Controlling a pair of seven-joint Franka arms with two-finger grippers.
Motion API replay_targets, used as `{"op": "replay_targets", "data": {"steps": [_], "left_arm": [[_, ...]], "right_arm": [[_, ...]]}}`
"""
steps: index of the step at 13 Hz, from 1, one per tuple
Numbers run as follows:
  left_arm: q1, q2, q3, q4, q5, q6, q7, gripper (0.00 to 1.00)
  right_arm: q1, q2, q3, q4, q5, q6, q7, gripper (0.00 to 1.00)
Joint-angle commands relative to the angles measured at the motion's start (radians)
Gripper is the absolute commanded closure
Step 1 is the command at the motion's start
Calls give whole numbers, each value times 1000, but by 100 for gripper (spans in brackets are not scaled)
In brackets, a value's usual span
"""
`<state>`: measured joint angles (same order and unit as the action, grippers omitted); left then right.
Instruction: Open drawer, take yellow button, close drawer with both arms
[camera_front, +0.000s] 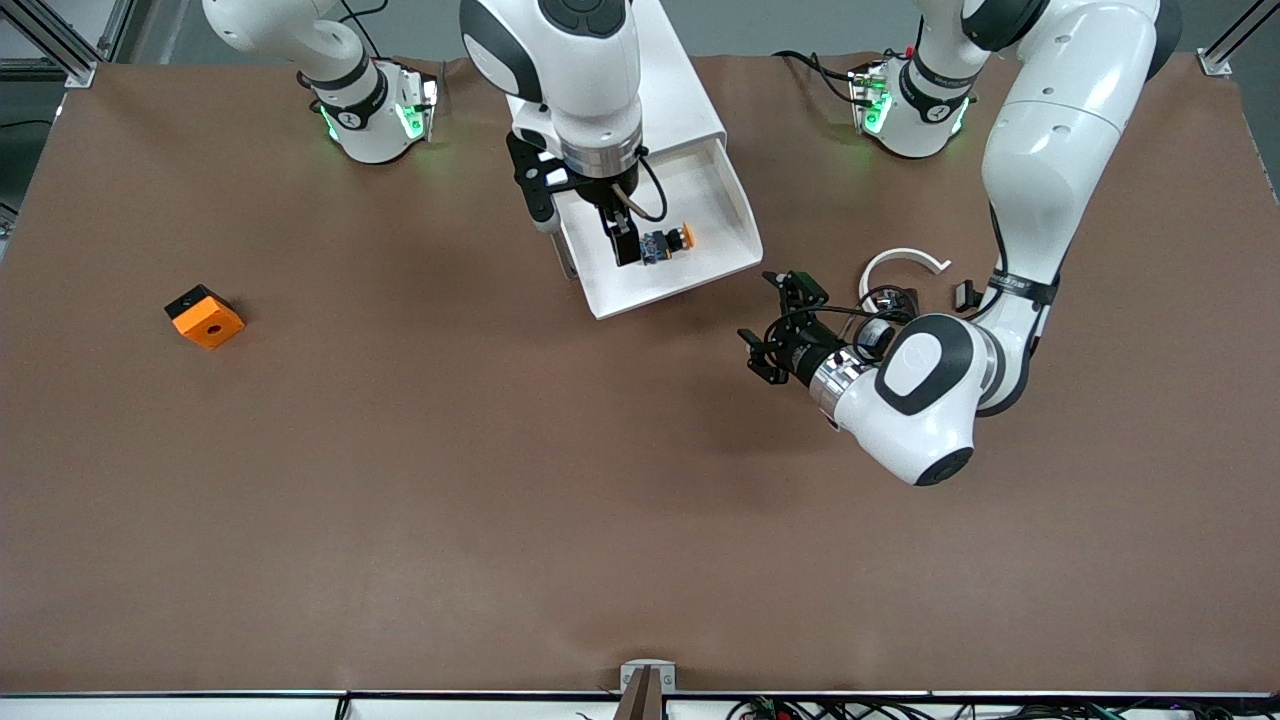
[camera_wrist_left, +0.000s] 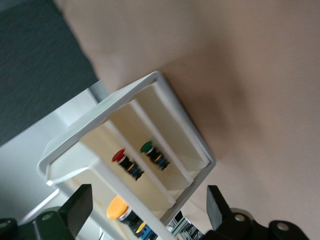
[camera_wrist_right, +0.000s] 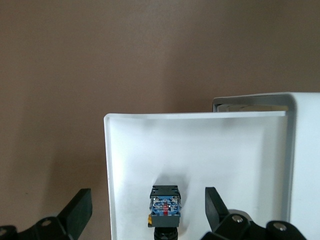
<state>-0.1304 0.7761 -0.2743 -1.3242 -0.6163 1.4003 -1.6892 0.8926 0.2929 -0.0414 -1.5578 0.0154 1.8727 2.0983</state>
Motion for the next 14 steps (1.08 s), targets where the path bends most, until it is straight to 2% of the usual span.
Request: {"op": "replay_targets", "data": {"steps": [1, 8, 14], "left_arm": [[-11, -47, -5, -10, 70, 80, 139, 0], [-58, -54, -6, -10, 187, 304, 455, 0], [-133, -110, -6, -10, 450, 396, 585, 0]], "right_arm": [[38, 29, -12, 15, -3, 13, 55, 0], [97, 127, -12, 19, 3, 94, 117, 0], [117, 135, -12, 15, -8, 86, 65, 0]]}}
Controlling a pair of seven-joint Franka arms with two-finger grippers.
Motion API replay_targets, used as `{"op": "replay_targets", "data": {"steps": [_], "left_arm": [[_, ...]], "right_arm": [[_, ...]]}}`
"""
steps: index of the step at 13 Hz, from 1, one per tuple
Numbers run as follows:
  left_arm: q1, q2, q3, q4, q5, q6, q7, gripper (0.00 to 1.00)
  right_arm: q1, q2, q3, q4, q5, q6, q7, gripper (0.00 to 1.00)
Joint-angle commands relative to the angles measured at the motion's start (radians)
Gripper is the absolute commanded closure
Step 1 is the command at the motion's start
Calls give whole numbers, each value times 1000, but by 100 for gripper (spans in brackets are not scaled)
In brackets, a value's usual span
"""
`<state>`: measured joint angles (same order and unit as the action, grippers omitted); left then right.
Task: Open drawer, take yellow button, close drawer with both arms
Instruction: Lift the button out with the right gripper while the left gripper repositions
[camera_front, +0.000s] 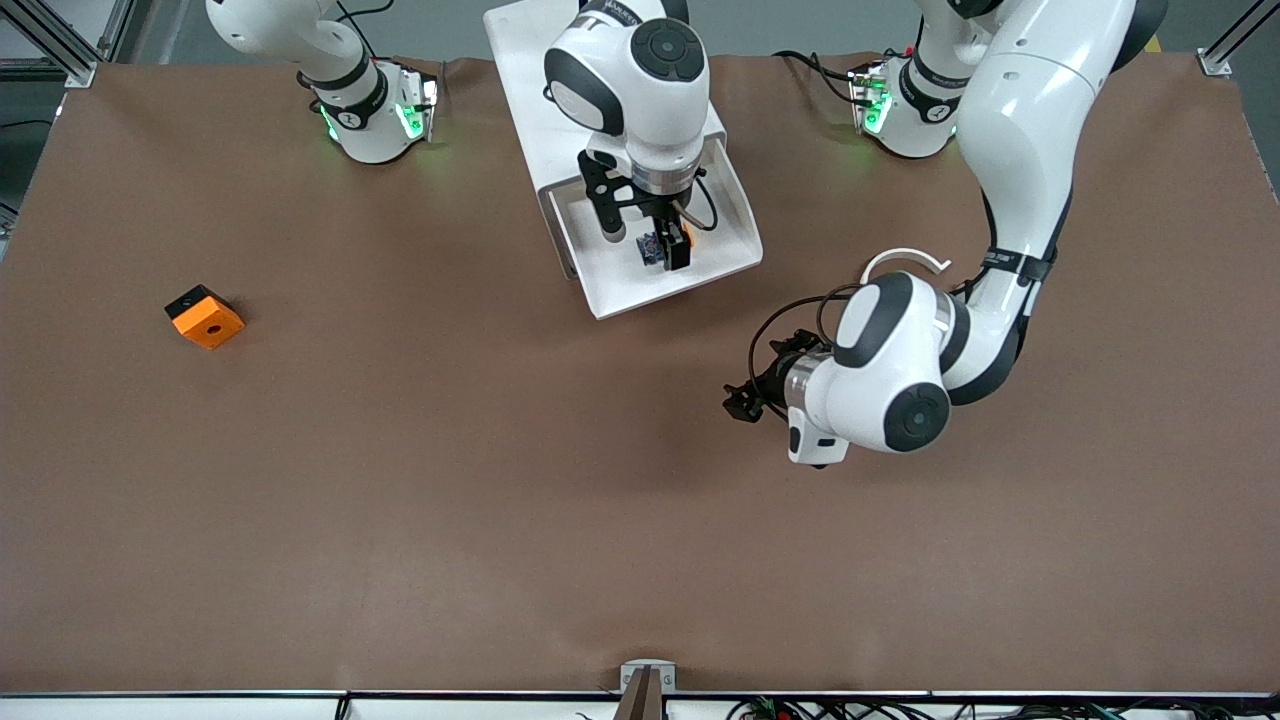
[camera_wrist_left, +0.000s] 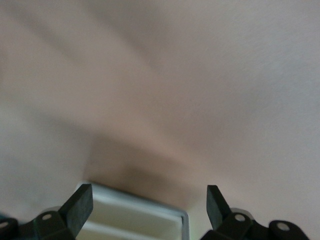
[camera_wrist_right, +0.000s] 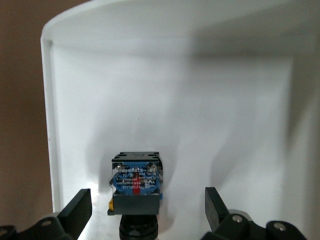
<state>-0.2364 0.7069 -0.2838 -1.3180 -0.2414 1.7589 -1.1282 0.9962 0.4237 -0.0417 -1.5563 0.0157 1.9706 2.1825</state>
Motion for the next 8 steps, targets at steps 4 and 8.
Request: {"op": "replay_targets", "data": {"steps": [4, 8], "left_arm": [[-70, -70, 5, -18, 175, 51, 126, 0], [-61, -121, 2, -23, 214, 56, 172, 0]], "right_arm": [[1, 4, -13, 13, -8, -13, -29, 0], [-2, 4, -13, 10, -8, -15, -29, 16]]}}
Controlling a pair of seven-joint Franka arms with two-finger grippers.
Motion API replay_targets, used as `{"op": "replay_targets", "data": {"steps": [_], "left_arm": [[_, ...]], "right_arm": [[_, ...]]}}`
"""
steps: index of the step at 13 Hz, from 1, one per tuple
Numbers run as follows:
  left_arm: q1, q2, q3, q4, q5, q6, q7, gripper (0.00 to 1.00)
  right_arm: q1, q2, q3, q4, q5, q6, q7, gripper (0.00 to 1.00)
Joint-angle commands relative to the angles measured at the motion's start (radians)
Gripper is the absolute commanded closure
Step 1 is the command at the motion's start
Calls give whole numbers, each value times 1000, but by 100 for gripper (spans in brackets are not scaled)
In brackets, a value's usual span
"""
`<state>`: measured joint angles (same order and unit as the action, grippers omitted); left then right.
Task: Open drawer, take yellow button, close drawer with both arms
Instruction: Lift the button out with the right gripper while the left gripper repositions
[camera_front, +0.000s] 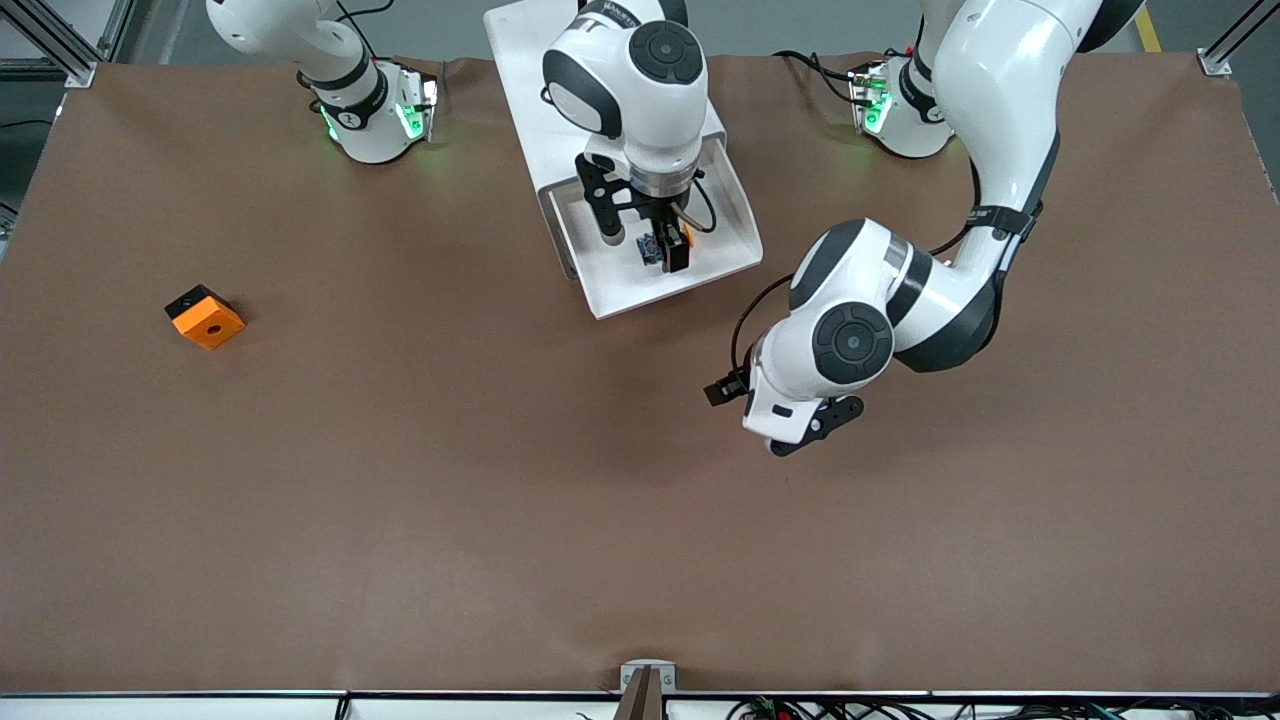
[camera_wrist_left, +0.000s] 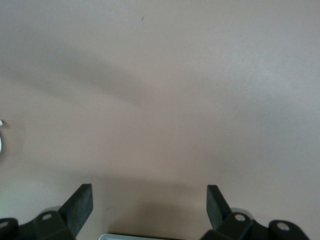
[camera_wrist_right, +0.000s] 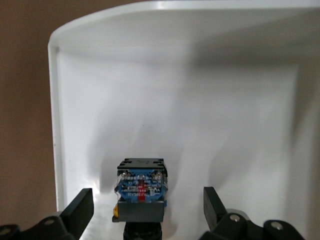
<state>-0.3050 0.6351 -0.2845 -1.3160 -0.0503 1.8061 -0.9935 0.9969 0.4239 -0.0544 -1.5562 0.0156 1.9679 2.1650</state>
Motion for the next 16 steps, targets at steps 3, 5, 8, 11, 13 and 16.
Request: {"op": "replay_targets", "data": {"steps": [3, 5, 8, 11, 13, 16], "left_arm": [[7, -51, 4, -26, 23, 30, 65, 0], [9, -45, 4, -26, 24, 35, 65, 0], [1, -45, 2, -28, 55, 35, 65, 0], [-2, -48, 2, -28, 60, 36, 65, 0], [-5, -48, 2, -31, 61, 36, 65, 0], [-17, -48, -2, -42, 60, 38, 64, 0]], "right_arm": [[-4, 6, -2, 8, -8, -12, -7, 58], [-4, 6, -2, 10, -3, -12, 1, 100], [-10, 3, -4, 16, 3, -27, 4, 100], [-64, -13, -4, 73, 4, -134, -51, 100], [-111, -42, -7, 122, 4, -257, -184, 100], [-222, -137, -5, 125, 6, -366, -409, 100]]}}
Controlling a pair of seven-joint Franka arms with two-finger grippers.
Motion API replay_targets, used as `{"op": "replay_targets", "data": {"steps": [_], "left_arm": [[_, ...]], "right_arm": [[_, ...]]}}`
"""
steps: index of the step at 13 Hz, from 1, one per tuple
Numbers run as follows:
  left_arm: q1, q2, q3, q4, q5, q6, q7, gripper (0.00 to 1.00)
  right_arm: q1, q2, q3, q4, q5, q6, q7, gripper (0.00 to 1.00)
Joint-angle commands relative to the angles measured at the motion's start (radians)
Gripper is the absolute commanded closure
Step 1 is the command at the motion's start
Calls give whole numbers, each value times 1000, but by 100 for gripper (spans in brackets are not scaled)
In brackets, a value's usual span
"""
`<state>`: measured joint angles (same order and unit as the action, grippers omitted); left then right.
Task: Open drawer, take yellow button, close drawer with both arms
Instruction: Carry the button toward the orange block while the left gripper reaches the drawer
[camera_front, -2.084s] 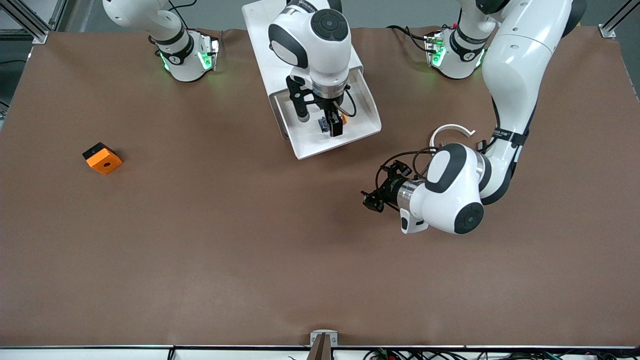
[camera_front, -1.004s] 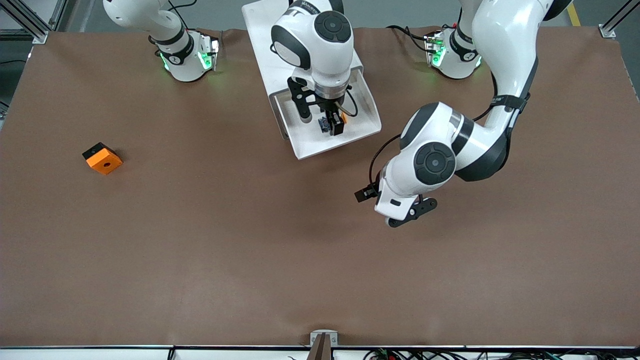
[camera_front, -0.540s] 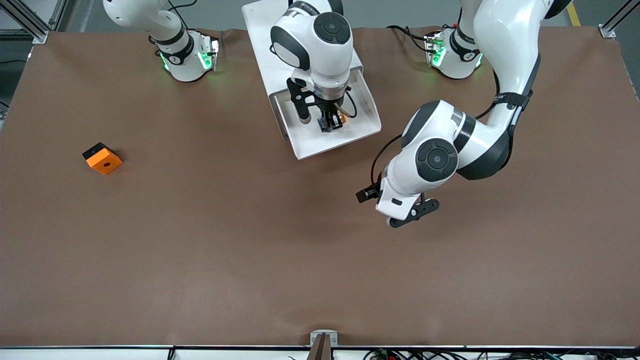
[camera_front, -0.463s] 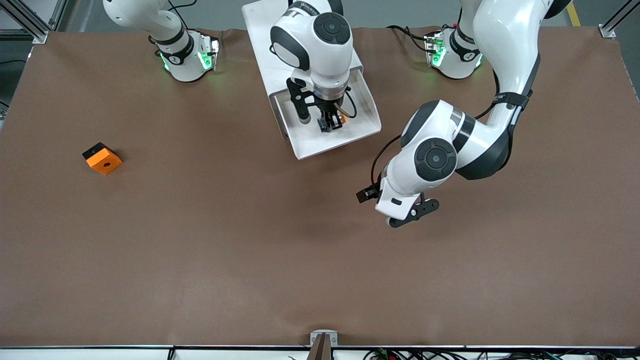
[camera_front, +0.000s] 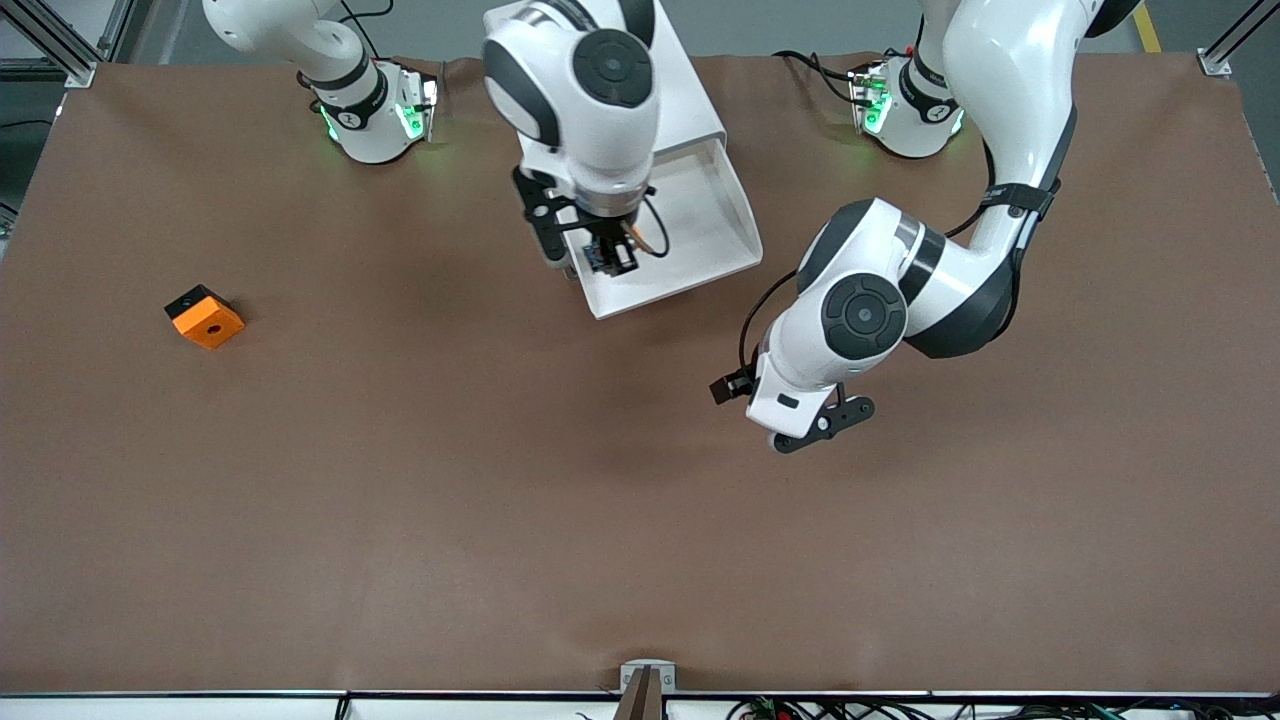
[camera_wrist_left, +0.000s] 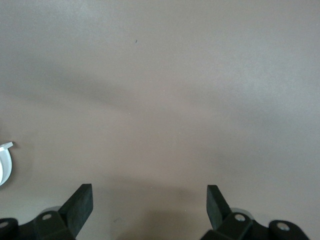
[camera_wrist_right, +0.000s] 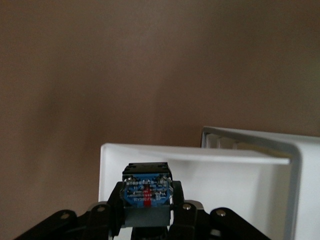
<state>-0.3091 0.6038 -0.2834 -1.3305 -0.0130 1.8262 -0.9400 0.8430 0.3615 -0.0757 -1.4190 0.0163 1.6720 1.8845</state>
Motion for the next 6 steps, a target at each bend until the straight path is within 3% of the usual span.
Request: {"op": "replay_targets", "data": {"steps": [1, 6], "left_arm": [[-24, -16, -3, -33, 22, 18, 9, 0], [-73, -18, -13, -36, 16, 18, -9, 0]], "right_arm": [[-100, -105, 14, -14, 5, -122, -228, 100], [-275, -193, 11, -37, 1, -242, -568, 100]]}}
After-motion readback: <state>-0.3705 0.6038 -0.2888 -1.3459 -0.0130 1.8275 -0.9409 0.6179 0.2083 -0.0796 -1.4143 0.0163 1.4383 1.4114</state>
